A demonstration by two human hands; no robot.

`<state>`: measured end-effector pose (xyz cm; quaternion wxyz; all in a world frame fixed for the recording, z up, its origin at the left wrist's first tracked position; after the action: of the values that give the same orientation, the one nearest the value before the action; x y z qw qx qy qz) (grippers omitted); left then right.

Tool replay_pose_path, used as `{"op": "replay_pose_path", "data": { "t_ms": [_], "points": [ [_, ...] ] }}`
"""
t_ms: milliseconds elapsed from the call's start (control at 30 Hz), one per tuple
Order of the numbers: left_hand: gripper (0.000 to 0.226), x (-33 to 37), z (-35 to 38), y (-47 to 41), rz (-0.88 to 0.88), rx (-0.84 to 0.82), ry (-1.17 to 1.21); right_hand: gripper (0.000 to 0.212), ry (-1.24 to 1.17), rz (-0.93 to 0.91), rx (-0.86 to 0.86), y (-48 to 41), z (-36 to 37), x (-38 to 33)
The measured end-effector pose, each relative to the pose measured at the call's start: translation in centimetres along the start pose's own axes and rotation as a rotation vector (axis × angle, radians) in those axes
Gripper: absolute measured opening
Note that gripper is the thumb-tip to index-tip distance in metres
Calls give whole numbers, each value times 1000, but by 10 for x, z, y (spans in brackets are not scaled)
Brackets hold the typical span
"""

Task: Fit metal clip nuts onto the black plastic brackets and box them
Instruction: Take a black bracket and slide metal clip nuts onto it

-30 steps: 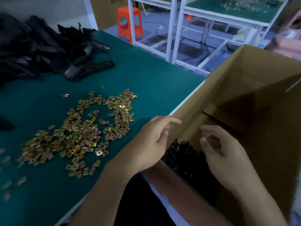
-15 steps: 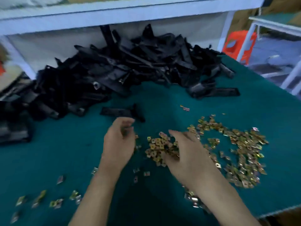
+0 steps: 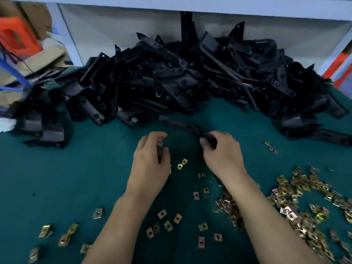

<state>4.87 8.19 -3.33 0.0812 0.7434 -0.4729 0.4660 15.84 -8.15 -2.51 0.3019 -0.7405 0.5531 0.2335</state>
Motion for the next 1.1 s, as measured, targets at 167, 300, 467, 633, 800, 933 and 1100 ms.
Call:
{"op": "replay_pose_path", "data": {
  "t_ms": [167, 300, 467, 633, 800, 933, 1100],
  "points": [
    [56, 1, 0, 2, -207, -10, 308, 20, -426, 82, -64, 18, -25, -25],
    [24, 17, -3, 2, -343, -298, 921, 21, -556, 54, -211, 40, -41, -39],
    [29, 35, 0, 20, -330, -644, 1040, 36, -506, -30, -343, 63, -51, -47],
    [55, 35, 8, 30, -516, -565, 1099, 68, -316, 57, -239, 88, -79, -17],
    [22, 42, 9, 31, -543, -456, 1176, 80, 439, 339, -135, 127, -137, 59],
    [34, 53, 15, 41, -593, -521, 1202, 66, 364, 358, -113, 139, -144, 74],
    [57, 78, 37, 68, -661, -654, 1227, 30, 253, 267, 21, 138, -142, 77]
  ]
}}
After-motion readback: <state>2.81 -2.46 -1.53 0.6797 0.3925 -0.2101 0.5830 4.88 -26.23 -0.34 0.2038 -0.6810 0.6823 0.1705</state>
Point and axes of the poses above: each hand's wrist, its own y-axis away from the middle knuckle, its own z-axis out of the palm, x = y × z, the point moved 4 cm from there along -y, towards the middle knuckle, and after that the axes turned 5 degrees about x, right-handed, at the moved point
